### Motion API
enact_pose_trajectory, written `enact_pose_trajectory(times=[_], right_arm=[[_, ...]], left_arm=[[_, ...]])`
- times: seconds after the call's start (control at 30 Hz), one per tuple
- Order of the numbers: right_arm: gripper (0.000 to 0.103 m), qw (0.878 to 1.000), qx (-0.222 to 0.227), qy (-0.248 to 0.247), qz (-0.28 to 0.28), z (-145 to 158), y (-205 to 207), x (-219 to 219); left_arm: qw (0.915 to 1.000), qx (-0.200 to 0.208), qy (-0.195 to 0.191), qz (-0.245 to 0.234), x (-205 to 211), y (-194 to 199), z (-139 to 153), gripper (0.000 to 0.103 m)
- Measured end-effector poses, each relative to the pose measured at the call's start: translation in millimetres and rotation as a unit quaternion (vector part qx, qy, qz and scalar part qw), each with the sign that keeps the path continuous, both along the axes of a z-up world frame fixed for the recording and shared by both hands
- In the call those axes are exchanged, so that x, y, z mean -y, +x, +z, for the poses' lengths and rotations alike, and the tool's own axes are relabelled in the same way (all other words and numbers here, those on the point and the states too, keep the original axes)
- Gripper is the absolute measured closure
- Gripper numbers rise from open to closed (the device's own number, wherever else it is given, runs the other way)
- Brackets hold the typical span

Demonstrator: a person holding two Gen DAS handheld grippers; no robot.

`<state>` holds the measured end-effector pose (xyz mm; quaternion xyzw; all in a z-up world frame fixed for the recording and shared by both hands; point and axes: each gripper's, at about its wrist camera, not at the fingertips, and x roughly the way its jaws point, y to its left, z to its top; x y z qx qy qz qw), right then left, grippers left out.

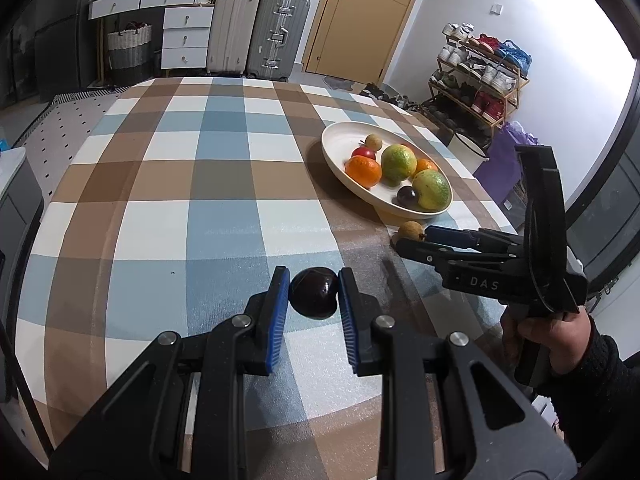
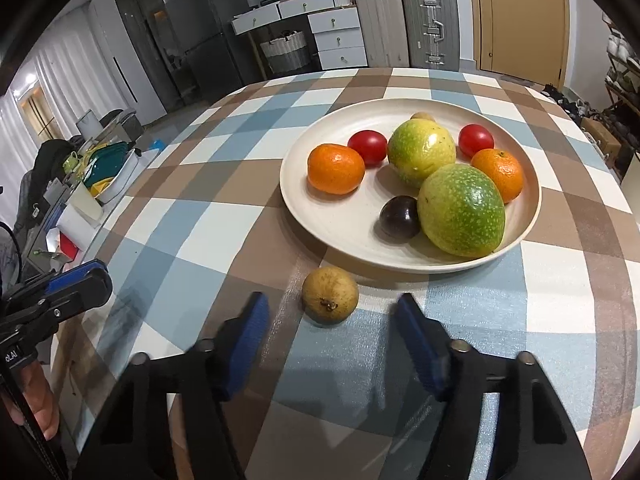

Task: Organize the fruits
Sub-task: 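Grasp the small brown fruit with the right tool while the left tool holds the plum, then carry the plum and brown fruit over the cream plate with both tools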

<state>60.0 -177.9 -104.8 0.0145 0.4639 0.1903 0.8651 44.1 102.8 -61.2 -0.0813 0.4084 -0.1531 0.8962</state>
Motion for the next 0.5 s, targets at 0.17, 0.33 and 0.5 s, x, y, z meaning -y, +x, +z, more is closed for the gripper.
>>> enact_pose_trajectory(times=[0.17, 0.33, 0.5], right_arm=[[0.056, 1.0, 0.0, 0.014, -0.003, 0, 4, 3], [0.074, 1.0, 0.009, 0.005, 0.008, 0, 1, -1], [0.074, 0.999, 0.027, 0.016, 0.013, 10, -4, 1]], left_arm=[[1.0, -0.001, 0.002, -0.002, 1, 1, 0, 0.081], [1.0, -0.001, 0.005, 0.001, 3, 2, 2, 0.081], [0.9999, 0.001, 0.011, -0.002, 9, 7, 7, 0.081]])
